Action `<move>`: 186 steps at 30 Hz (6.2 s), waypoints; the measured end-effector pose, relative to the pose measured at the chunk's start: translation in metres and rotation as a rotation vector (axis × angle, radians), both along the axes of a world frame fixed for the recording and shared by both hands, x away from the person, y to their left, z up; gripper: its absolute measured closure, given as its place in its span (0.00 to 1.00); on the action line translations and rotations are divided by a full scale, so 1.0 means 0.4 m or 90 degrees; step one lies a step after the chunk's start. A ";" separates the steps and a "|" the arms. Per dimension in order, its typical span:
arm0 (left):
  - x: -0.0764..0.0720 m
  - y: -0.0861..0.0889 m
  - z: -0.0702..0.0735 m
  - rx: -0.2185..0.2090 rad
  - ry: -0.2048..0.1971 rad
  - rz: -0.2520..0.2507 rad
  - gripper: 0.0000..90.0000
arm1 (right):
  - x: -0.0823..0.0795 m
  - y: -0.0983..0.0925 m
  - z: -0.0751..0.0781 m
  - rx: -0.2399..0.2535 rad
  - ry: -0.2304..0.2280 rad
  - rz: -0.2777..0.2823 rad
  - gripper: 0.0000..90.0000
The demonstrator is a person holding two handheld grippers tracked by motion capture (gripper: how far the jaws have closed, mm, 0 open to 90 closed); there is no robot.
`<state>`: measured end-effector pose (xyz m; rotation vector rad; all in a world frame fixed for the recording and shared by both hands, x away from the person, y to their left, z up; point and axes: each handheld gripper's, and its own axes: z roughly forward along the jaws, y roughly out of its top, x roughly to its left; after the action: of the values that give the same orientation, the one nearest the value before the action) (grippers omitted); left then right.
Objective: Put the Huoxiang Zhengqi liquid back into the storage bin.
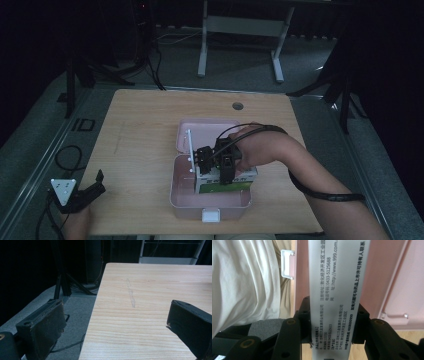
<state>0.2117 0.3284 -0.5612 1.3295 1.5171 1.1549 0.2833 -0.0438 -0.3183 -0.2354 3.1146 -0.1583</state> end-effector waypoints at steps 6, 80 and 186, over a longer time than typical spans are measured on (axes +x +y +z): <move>0.000 0.000 0.000 0.001 0.001 -0.002 0.02 | 0.002 0.015 -0.039 -0.009 0.013 -0.003 0.68; 0.004 -0.005 -0.001 0.009 0.008 -0.006 0.02 | 0.042 0.005 -0.304 -0.038 0.080 -0.052 0.60; 0.003 -0.006 -0.001 0.012 0.008 -0.001 0.02 | 0.235 -0.675 -0.555 0.594 -0.342 -0.658 0.12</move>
<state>0.2131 0.3259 -0.5617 1.3525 1.5166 1.1645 0.3772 -0.3137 -0.5402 1.1628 2.1337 0.9868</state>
